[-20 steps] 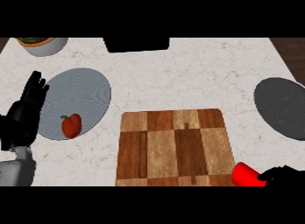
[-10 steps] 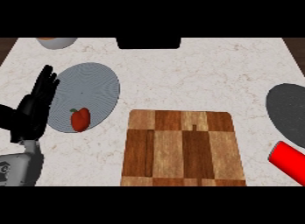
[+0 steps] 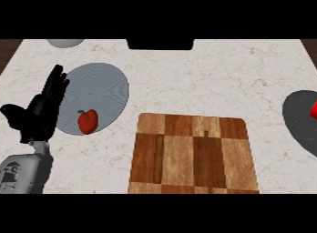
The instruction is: Pick the can from the cutting board and place it in the pan
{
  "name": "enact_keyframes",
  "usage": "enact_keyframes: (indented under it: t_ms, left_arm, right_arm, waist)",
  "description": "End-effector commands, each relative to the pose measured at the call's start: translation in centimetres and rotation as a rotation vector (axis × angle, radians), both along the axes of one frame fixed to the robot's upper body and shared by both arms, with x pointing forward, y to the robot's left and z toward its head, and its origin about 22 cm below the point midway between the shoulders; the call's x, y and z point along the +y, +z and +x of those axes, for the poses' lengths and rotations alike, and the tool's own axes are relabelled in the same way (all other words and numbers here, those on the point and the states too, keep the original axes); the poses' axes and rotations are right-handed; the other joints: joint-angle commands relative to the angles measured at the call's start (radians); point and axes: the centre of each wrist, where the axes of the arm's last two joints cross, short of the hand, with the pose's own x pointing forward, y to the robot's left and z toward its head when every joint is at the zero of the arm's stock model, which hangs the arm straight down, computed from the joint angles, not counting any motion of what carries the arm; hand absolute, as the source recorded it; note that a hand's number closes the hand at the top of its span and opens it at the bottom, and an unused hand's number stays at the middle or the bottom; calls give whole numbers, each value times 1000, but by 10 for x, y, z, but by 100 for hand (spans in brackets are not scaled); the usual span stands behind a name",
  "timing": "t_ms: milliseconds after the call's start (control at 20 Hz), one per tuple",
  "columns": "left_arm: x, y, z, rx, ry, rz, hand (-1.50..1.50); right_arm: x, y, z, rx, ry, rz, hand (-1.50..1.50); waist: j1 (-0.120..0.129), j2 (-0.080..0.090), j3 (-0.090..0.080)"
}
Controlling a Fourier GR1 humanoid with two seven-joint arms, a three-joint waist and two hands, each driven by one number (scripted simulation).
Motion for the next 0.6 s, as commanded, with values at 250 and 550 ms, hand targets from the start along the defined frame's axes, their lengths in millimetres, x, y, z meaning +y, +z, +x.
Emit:
enact_keyframes:
  t_ms: [250, 550]
  left_arm:
    - [-5, 10, 11, -5, -24, -3, 0]
    - [-9, 14, 8, -12, -57, 5, 0]
  right_arm:
    - [-52, -30, 62, -21, -113, -120, 150]
    - [-58, -58, 78, -15, -147, -71, 150]
  waist:
    - [26, 6, 2]
    - [42, 12, 5]
